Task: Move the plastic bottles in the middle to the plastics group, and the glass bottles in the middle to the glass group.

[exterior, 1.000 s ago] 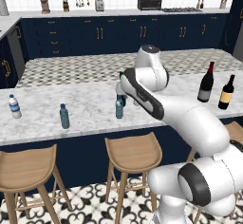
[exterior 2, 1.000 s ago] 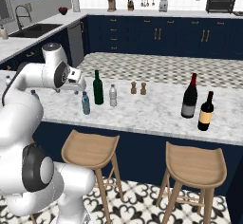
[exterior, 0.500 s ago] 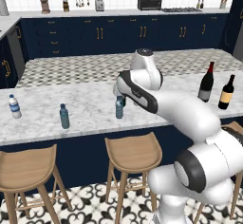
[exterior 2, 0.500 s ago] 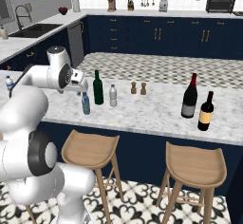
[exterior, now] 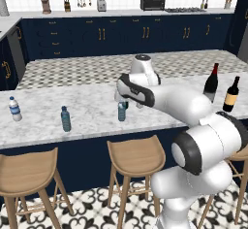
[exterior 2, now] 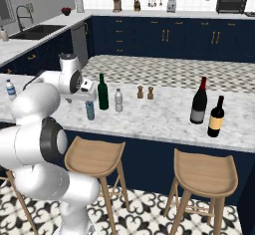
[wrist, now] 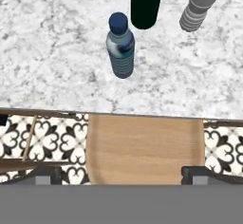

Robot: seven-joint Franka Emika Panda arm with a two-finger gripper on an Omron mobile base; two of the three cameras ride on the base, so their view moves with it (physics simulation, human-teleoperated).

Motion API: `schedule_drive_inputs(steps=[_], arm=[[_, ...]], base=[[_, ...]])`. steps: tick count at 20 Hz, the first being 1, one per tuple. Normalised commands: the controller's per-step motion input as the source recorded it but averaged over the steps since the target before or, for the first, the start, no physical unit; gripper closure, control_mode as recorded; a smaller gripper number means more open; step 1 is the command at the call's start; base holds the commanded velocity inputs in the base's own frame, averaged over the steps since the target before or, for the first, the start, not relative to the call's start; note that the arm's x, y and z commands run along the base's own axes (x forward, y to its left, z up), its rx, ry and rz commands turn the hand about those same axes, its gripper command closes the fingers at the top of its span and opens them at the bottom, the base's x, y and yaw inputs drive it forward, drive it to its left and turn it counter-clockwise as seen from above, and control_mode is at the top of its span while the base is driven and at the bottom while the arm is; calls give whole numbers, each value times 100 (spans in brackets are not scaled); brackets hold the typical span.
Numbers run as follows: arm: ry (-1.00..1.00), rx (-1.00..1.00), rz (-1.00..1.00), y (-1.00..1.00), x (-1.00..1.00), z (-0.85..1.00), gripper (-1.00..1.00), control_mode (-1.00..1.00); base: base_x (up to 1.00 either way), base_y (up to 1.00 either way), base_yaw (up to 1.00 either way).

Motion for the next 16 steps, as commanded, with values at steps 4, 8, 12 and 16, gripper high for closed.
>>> schedule_drive_inputs(steps=[4,8,12,16], arm=[[15,0,0,-3,35,-8,-100,-100],[3,-1,0,7,9,-10,-100,-100],[1,-2,0,1,16,-21,-100,-100],[0,-3,0,0,27,-23,-100,-100]], base=[[0,0,0],[0,0,0],[0,0,0],[0,0,0]])
